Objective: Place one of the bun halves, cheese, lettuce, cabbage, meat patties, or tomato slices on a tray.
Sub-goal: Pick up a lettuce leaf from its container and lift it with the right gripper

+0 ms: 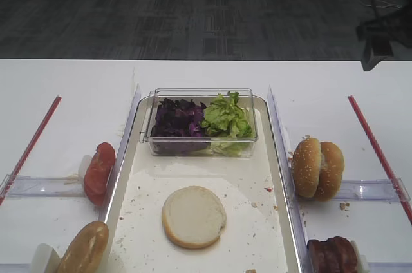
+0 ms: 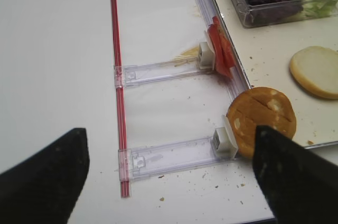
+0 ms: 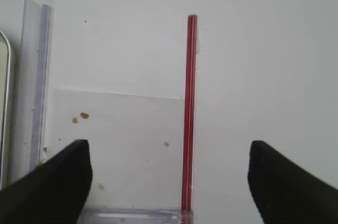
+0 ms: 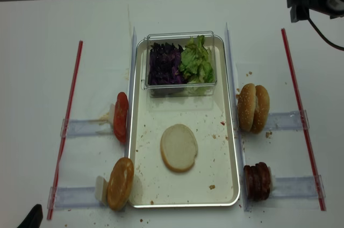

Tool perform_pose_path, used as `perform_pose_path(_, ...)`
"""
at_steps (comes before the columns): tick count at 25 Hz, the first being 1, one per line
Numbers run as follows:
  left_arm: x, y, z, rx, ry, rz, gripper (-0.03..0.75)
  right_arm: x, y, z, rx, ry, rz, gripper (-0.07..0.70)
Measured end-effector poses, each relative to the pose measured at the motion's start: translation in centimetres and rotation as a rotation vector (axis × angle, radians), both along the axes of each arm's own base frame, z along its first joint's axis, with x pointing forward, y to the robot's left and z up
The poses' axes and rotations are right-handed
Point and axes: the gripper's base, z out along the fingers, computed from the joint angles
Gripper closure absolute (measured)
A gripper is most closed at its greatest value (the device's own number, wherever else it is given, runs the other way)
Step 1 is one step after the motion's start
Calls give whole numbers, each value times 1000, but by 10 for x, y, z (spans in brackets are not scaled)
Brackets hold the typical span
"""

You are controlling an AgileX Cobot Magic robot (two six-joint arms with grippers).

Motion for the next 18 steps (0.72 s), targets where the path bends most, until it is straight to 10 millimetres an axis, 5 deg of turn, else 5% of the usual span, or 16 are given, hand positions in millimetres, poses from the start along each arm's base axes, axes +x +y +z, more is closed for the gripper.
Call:
perform_pose_path(11, 0, 0, 0, 0, 0, 0, 101, 47, 1, -61, 0, 194, -1, -1)
perform_pose_path(18, 0, 0, 0, 0, 0, 0, 101, 53, 1, -69, 0, 173, -2, -1)
